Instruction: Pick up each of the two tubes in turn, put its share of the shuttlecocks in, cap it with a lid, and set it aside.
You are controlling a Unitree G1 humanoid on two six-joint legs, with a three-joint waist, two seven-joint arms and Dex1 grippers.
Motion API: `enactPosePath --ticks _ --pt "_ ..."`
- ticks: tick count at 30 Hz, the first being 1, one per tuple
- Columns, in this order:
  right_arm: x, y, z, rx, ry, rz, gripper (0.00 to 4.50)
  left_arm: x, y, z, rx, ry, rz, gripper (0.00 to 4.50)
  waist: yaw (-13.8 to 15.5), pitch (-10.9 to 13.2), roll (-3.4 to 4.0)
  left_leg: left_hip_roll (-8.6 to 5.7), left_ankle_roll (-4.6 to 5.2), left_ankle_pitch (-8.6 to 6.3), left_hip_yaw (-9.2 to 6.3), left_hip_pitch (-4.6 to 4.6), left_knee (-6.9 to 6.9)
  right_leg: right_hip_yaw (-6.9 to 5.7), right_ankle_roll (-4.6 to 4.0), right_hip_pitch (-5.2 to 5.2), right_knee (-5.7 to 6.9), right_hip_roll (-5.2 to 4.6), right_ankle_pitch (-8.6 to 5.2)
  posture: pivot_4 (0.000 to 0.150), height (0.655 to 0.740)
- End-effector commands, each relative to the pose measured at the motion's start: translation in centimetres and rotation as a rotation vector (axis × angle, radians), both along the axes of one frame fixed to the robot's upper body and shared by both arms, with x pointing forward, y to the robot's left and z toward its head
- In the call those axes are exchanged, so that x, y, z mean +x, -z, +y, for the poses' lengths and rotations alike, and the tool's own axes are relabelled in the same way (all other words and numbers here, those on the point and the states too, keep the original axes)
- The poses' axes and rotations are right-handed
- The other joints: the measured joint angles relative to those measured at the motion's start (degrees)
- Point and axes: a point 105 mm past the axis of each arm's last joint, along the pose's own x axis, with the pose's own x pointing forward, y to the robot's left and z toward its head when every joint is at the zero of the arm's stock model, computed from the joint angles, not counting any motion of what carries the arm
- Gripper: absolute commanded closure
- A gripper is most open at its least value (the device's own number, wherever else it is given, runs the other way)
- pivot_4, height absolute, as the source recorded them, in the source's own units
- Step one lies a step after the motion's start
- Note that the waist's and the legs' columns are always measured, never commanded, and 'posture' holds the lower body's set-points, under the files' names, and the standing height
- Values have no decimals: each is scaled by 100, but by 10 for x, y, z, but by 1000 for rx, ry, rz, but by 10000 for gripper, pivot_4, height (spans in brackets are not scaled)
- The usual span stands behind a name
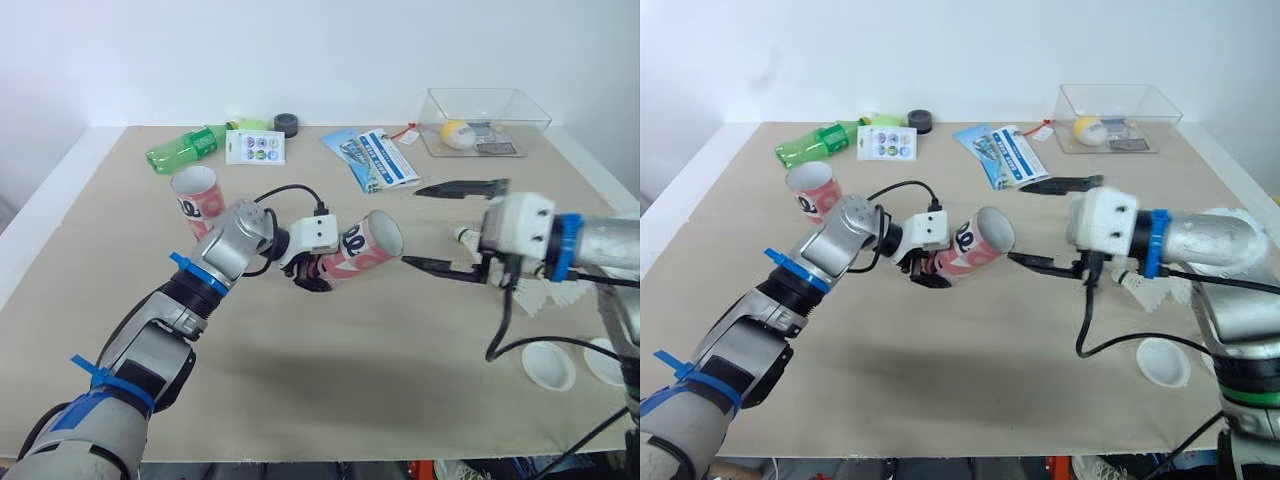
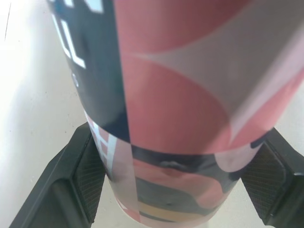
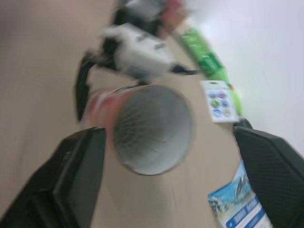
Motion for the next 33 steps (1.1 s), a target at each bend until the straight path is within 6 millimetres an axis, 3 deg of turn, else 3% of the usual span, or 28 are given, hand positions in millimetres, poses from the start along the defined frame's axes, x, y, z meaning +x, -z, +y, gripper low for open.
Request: enactPosePath --ticks 1,6,10,13,23,33 --pt "-12 -2 -42 225 245 56 586 0 3 3 21 -5 -4 8169 20 0 -1 0 2 -2 0 -2 1 0 -1 0 0 0 -1 1500 7400" --pt "-37 29 -88 404 496 150 586 0 4 2 25 7 -2 8169 27 -1 1 -3 4 -3 4 7 3 7 1 4 2 -1 -1 1500 7400" --pt "-55 59 -123 434 665 189 586 0 4 -1 20 16 0 8169 8 -4 6 -4 3 -3 9 14 5 13 -22 7 2 -1 -11 1500 7400" --pt "-60 76 -136 412 725 207 586 -1 4 -3 15 22 2 8169 -21 -5 8 -8 3 -2 15 18 9 22 -20 11 2 -2 -10 1500 7400" --pt "-39 117 -145 399 742 303 586 -6 2 -9 2 42 1 8169 -30 -7 11 -31 3 -2 13 21 5 29 -9 16 1 -18 -15 1500 7400" --pt "-21 125 -158 369 773 286 586 -8 2 -4 1 27 2 8169 -36 -7 12 -57 3 -3 9 12 -7 51 32 14 1 -27 -23 1500 7400"
